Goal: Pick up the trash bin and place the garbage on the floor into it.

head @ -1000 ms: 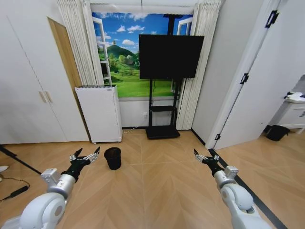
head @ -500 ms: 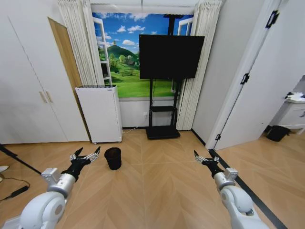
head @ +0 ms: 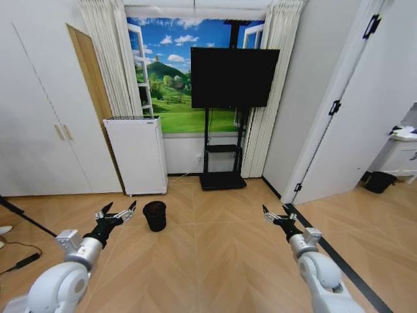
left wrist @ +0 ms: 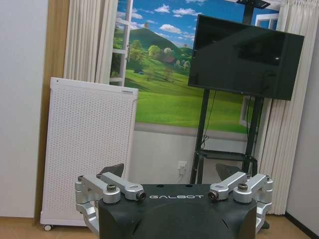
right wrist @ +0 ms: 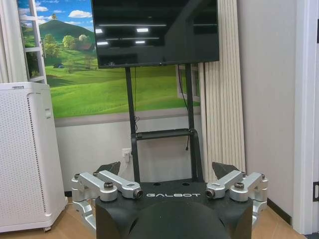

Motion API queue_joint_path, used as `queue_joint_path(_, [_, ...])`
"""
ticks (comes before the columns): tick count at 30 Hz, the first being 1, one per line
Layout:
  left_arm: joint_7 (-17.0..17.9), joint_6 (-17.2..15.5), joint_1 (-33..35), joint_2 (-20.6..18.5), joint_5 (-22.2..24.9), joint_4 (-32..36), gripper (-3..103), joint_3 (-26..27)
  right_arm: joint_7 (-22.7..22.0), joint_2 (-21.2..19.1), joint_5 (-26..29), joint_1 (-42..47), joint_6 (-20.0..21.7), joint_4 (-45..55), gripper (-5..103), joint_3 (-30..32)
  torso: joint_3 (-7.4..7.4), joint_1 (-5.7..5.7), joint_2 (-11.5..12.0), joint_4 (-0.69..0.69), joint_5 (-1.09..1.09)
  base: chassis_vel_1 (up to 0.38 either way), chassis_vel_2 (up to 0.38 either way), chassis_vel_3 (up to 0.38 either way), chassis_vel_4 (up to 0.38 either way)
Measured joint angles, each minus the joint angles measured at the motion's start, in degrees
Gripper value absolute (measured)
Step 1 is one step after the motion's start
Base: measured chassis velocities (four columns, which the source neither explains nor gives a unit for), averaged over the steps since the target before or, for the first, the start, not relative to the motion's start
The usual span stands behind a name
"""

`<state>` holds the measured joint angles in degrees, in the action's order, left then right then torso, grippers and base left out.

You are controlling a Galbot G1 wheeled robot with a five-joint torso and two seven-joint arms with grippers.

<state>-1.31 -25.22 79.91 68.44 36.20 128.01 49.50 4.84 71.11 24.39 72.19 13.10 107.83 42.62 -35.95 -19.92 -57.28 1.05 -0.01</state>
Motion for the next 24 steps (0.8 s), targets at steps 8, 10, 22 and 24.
queue_joint_path(8, [-0.1, 0.8, 0.2, 0.2, 0.3, -0.2, 100, 0.0, -0.5, 0.4, -0.3, -0.4, -0.2, 0.2, 100, -0.7, 0.0, 0.0, 0.0, 0.0, 0.01, 0.0, 0.0, 0.0, 0.0])
queue_joint_path(10, [-0.2, 0.8, 0.2, 0.2, 0.5, -0.2, 100, 0.2, -0.6, 0.4, -0.4, -0.6, -0.1, 0.3, 100, -0.8, 0.0, 0.0, 0.0, 0.0, 0.0, 0.0, 0.0, 0.0, 0.0])
queue_joint_path(22, [-0.2, -0.4, 0.1, 0.2, 1.3, -0.1, 100, 0.3, -0.7, 0.5, -0.6, -0.9, 0.1, 0.2, 100, -1.4, 0.0, 0.0, 0.0, 0.0, 0.01, 0.0, 0.0, 0.0, 0.0])
queue_joint_path(24, [-0.2, -0.4, 0.2, 0.4, 1.3, 0.0, 100, 0.3, -0.7, 0.3, -0.5, -1.3, 0.1, 0.1, 100, -1.5, 0.0, 0.0, 0.0, 0.0, 0.0, 0.0, 0.0, 0.0, 0.0])
